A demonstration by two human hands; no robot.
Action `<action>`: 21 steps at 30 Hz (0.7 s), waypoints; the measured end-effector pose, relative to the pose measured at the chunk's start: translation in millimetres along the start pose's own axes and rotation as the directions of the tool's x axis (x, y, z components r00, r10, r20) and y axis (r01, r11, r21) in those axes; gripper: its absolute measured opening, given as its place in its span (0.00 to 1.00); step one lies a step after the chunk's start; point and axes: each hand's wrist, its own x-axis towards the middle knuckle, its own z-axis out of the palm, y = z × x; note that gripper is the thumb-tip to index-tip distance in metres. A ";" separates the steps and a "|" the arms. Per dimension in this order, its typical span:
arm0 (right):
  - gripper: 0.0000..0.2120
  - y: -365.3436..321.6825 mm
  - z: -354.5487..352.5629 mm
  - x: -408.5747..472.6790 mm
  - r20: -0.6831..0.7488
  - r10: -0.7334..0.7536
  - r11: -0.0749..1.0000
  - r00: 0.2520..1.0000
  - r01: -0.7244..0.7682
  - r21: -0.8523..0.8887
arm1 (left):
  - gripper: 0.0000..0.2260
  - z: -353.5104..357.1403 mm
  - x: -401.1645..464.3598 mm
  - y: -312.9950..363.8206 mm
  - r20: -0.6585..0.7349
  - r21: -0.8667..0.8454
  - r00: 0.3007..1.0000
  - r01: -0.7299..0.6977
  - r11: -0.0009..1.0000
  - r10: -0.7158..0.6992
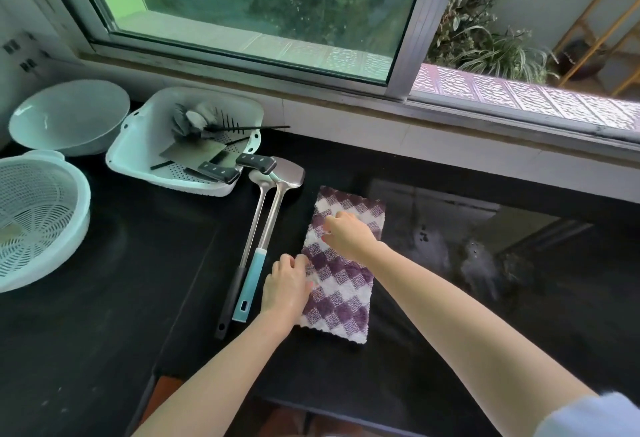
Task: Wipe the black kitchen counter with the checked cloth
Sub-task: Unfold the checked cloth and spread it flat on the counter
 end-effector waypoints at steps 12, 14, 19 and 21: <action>0.21 -47.1 23.9 28.9 -0.061 0.196 0.980 0.979 -0.195 0.029 | 0.11 2.3 1.7 -9.0 -0.004 -0.059 0.995 0.097 0.994 -0.098; 0.17 -48.7 24.7 32.2 -0.073 0.201 0.980 0.977 -0.200 0.014 | 0.12 2.1 1.5 -9.4 -0.003 -0.046 0.996 0.086 0.995 -0.086; 0.14 -46.2 15.9 31.7 -0.058 0.214 0.976 0.975 -0.211 0.045 | 0.15 0.2 1.0 -11.1 0.005 -0.001 0.996 0.088 0.996 -0.088; 0.14 -46.5 12.5 30.1 -0.060 0.213 0.976 0.975 -0.210 0.053 | 0.15 -1.3 1.6 -11.1 0.018 0.000 0.997 0.073 0.997 -0.073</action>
